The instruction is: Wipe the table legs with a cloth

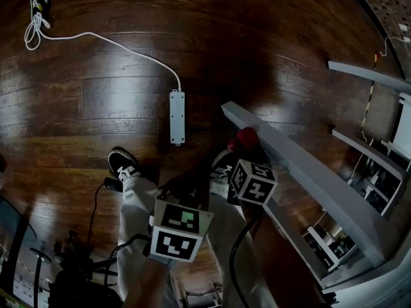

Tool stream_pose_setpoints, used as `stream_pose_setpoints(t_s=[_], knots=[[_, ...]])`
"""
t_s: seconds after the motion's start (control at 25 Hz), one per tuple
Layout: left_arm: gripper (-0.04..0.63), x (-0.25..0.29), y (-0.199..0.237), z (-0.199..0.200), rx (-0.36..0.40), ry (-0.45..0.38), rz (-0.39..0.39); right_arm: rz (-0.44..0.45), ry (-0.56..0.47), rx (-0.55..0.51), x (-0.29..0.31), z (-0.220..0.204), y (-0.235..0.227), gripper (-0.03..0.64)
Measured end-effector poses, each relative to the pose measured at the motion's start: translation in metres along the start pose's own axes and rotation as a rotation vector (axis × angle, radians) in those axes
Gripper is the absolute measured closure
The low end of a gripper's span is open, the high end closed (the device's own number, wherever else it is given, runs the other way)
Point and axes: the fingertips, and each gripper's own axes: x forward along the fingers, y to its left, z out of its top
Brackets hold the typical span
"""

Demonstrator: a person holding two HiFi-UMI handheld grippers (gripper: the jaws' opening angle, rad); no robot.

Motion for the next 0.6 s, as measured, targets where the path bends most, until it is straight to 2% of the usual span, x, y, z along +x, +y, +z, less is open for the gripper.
stream_pose_setpoints(t_s=[0.16, 0.6], knots=[[0.594, 0.005, 0.005, 0.000, -0.025, -0.007, -0.008, -0.002, 0.016, -0.002, 0.013, -0.004, 0.002, 0.472], [0.594, 0.012, 0.035, 0.004, -0.009, -0.022, 0.034, -0.012, 0.046, -0.006, 0.044, -0.016, 0.004, 0.472]])
